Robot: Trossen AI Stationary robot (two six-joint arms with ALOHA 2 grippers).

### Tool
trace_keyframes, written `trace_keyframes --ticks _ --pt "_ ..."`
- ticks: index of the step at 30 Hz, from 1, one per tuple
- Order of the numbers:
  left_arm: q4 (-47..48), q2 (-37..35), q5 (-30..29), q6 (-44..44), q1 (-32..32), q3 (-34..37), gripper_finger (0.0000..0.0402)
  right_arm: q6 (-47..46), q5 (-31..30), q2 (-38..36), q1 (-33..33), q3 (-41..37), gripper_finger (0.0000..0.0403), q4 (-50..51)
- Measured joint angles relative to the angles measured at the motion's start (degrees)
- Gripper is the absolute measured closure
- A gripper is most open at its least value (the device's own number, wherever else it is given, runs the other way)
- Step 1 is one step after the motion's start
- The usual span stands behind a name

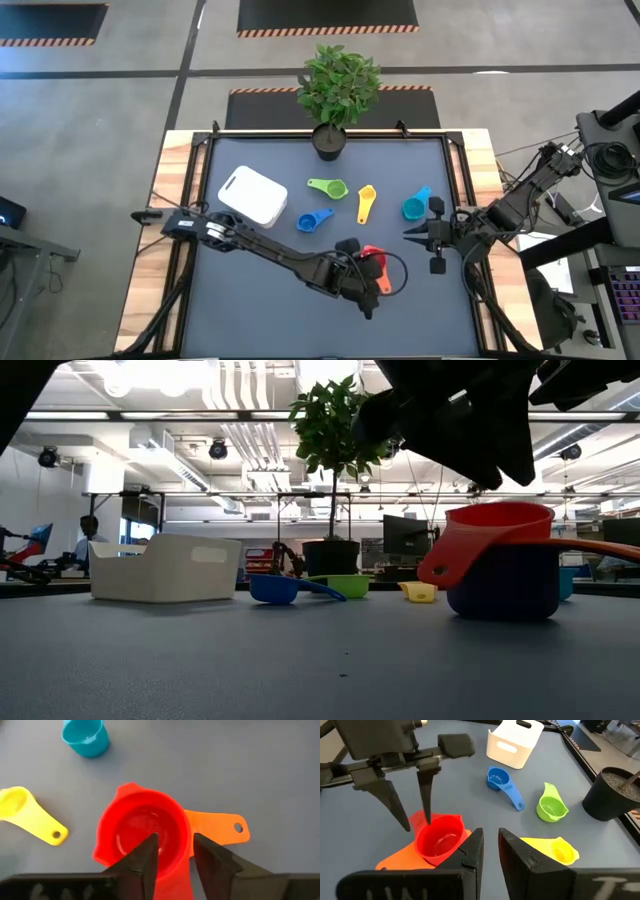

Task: Nest measuring cups in basket
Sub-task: Stack the red measuring cup on the orange measuring cup

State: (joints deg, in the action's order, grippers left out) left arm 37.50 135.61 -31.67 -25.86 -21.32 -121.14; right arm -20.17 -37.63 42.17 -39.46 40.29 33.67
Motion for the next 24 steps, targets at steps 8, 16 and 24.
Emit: trace_keyframes --ticks 8,16,24 --pt "7.78 -4.63 -10.71 5.5 -2.31 -0.02 0.0267 -2.81 0.04 0.0 -0.02 -2.0 0.0355 -0.34" --pt "18.87 -7.65 -17.3 7.36 -5.97 -0.04 0.0279 3.21 0.02 0.02 0.12 -7.73 0.0355 -15.65" --pt "25.8 -7.74 -17.9 10.36 -7.3 0.04 0.0296 11.09 0.11 0.04 0.46 -16.06 0.0356 -36.48"
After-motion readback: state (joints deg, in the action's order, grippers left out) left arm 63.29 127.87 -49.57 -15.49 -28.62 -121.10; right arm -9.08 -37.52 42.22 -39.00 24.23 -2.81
